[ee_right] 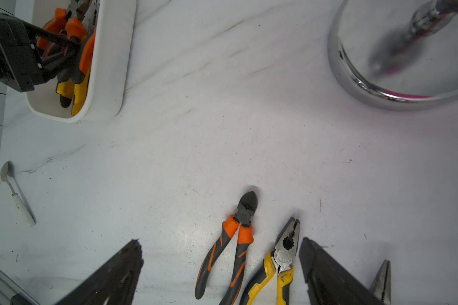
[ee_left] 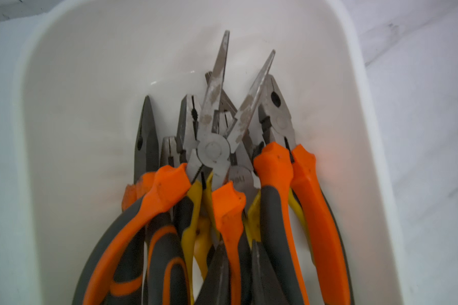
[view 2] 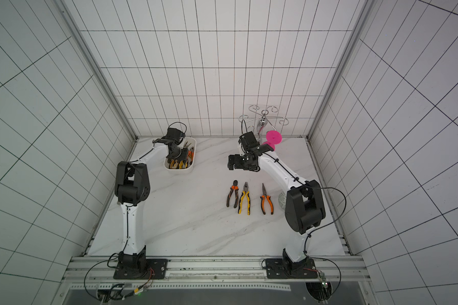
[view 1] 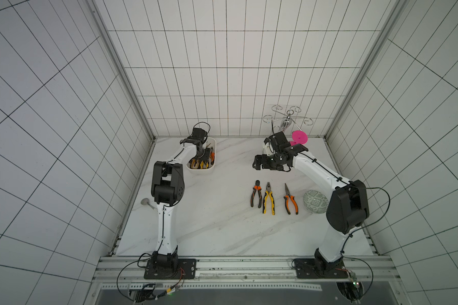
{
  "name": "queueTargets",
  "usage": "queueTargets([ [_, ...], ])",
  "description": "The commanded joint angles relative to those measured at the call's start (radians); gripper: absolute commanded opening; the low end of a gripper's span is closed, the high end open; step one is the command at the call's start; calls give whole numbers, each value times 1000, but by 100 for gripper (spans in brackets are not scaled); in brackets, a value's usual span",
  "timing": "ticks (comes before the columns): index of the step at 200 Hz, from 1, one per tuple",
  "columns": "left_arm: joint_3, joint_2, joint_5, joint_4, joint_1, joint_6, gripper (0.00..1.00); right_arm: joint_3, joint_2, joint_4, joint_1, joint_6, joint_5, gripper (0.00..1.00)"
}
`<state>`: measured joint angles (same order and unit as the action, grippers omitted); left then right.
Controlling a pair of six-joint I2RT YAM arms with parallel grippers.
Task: Take the pliers out of the storage box
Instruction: Pick up the pliers from the storage box.
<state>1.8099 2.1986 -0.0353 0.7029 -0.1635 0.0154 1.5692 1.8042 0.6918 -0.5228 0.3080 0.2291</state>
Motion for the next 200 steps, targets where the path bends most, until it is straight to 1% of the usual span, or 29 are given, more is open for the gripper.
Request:
queueTargets([
  [1,-49,-144,-125,-112,2,-61,0,61,-25,-3,2,25,39,95],
  [12,-92,-185,-160,-146,5,-75,0,59,-33,-12,-2,43,57,95],
  [44,-245,-328,-214,-268,0,-120,0,59,-61,-51,-28,94,78,94],
  [63,-339,-426,-237,-317,-12,-156,0,71,-74,-85,-46,148,89,93],
  [87,-481,-568,-265,-397,-42,-222,0,64,-90,-166,-63,248,127,90],
  [101,-572,-654,-291,-470,-65,-259,0,47,-104,-229,-80,301,123,88],
  [122,-683,-764,-304,-542,-122,-288,0,21,-119,-322,-102,372,127,87],
  [145,-753,-837,-355,-555,-175,-314,0,2,-121,-401,-125,418,125,87],
  [162,-783,-870,-384,-561,-213,-333,0,4,-119,-408,-139,424,116,86],
  [185,-790,-887,-377,-571,-273,-334,0,-3,-127,-408,-147,420,121,85],
  [200,-777,-879,-368,-571,-301,-343,0,-10,-128,-406,-153,415,136,83],
])
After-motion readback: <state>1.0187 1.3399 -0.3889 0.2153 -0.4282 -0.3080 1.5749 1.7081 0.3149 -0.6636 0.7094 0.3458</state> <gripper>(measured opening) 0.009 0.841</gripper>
